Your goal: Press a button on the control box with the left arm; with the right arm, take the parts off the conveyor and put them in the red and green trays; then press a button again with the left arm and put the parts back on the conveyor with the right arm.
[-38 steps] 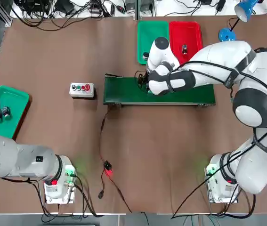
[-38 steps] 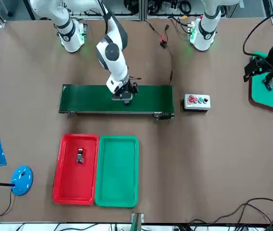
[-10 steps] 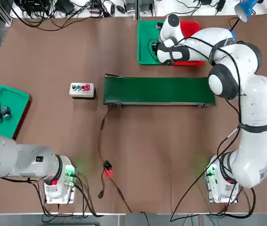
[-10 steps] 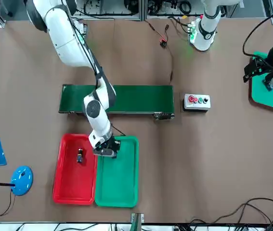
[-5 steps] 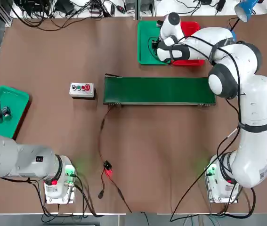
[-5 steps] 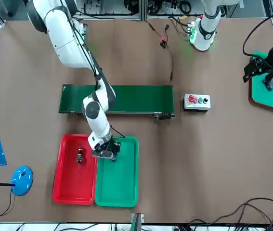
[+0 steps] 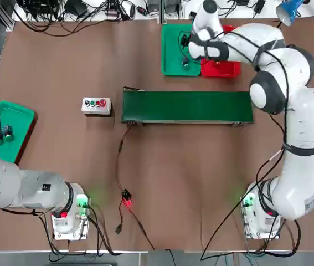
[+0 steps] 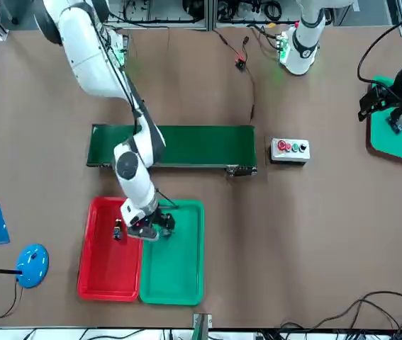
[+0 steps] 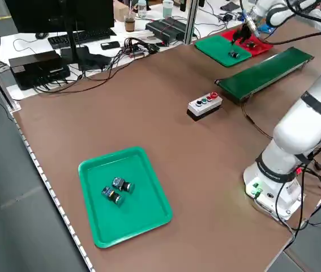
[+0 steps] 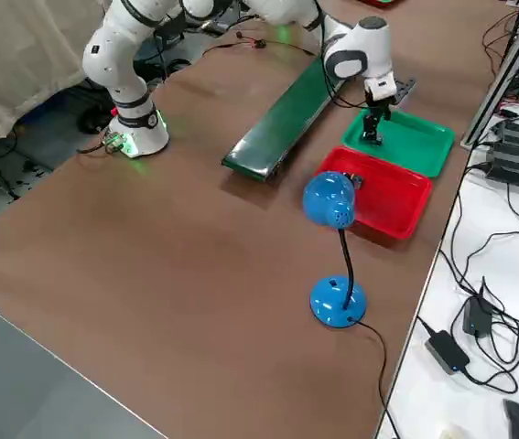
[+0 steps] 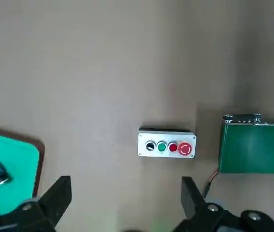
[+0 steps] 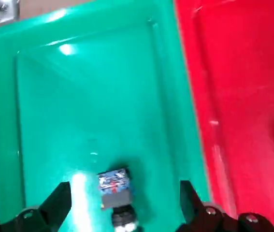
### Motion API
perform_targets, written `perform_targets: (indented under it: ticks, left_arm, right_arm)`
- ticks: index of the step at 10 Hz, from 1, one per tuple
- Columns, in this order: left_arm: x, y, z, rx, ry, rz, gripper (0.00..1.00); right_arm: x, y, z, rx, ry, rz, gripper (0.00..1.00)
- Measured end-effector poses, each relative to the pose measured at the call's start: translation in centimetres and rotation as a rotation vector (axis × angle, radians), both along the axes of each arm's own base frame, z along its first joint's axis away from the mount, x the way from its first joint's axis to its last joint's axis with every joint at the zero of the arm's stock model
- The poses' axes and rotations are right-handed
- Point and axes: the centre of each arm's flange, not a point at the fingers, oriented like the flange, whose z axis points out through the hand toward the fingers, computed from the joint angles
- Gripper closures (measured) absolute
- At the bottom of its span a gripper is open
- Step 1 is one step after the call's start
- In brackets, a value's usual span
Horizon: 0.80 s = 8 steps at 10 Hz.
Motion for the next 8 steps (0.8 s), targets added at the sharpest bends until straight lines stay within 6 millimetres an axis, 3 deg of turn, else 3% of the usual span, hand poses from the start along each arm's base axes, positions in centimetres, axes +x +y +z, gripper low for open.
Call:
perform_targets:
  ticks: [3, 8]
  left_arm:
    - [0.0, 0.0, 0.0, 0.000, 0.000, 0.000, 0.00]
    - [0.0, 0.0, 0.0, 0.000, 0.001, 0.000, 0.00]
  right_arm:
    - [0.9, -9.0, 11.4, -0.075, 0.123, 0.025, 0.01]
    - [-1.1, -21.4, 25.2, -0.105, 0.128, 0.066, 0.01]
